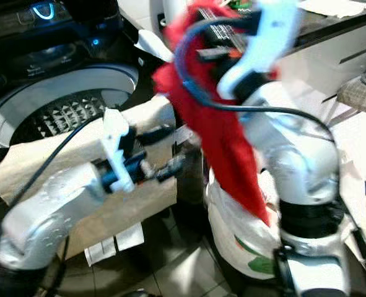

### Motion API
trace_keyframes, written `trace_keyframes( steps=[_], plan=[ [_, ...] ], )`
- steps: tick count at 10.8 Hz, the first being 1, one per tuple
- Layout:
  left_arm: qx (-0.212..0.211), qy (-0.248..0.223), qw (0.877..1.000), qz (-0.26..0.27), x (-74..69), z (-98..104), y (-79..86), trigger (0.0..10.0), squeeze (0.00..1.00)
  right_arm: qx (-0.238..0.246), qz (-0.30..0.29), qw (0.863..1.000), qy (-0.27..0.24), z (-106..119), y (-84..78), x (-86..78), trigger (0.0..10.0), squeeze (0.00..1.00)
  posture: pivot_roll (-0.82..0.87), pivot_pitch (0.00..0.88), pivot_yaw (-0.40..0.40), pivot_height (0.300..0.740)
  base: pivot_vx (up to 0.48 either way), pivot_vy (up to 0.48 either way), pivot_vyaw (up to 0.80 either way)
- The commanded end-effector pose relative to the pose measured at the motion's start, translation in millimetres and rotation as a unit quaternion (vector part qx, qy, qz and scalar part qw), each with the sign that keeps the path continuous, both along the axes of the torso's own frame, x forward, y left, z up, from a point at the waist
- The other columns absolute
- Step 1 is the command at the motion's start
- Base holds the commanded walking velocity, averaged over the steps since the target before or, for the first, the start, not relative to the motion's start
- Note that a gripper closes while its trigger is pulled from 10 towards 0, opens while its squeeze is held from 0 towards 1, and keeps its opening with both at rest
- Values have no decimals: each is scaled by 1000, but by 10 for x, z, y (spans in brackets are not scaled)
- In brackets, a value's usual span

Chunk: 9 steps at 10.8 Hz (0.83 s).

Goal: Clothes washing

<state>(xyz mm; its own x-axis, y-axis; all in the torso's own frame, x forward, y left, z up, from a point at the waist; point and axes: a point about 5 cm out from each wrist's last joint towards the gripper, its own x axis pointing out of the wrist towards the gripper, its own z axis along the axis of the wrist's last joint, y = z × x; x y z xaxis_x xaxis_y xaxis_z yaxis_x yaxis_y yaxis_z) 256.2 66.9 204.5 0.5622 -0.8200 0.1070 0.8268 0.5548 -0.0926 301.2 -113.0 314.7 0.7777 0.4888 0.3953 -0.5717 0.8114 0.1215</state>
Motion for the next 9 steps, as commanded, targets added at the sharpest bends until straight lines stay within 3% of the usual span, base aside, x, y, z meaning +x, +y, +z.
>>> trace_keyframes(
  steps=[1, 2, 4, 5, 7, 9],
  plan=[
    [-4, -9, 1000, 26, 45, 44, 30, 10000, 8, 0, 38, 999, -11, 66, 120, -49, 0, 0, -81, 3, 114, 740, 0, 0, 0],
    [-42, -4, 998, 43, 67, 85, 36, 10000, 0, -18, 83, 996, 7, -57, 239, -114, 0, 0, -79, 4, 105, 740, 0, 0, 0],
    [-63, 8, 997, 36, 24, 78, 67, 10000, 0, -7, 102, 995, 19, -101, 261, -150, 0, 0, -80, 4, 103, 740, 0, 0, 0],
    [-57, 18, 997, 53, 37, 15, 90, 10000, 0, 30, 141, 989, 44, -117, 302, -200, 0, 0, -79, 5, 101, 740, 0, 0, 0],
    [-35, 25, 994, 102, 127, -71, 118, 10000, 0, 15, 189, 981, 47, -178, 411, -348, 0, 0, -79, 5, 101, 740, 0, 0, 0],
    [-32, 33, 995, 86, 101, -120, 97, 10000, 0, 18, 215, 975, 52, -164, 437, -408, 0, 0, -81, 2, 102, 740, 0, 0, 0]
  ],
)
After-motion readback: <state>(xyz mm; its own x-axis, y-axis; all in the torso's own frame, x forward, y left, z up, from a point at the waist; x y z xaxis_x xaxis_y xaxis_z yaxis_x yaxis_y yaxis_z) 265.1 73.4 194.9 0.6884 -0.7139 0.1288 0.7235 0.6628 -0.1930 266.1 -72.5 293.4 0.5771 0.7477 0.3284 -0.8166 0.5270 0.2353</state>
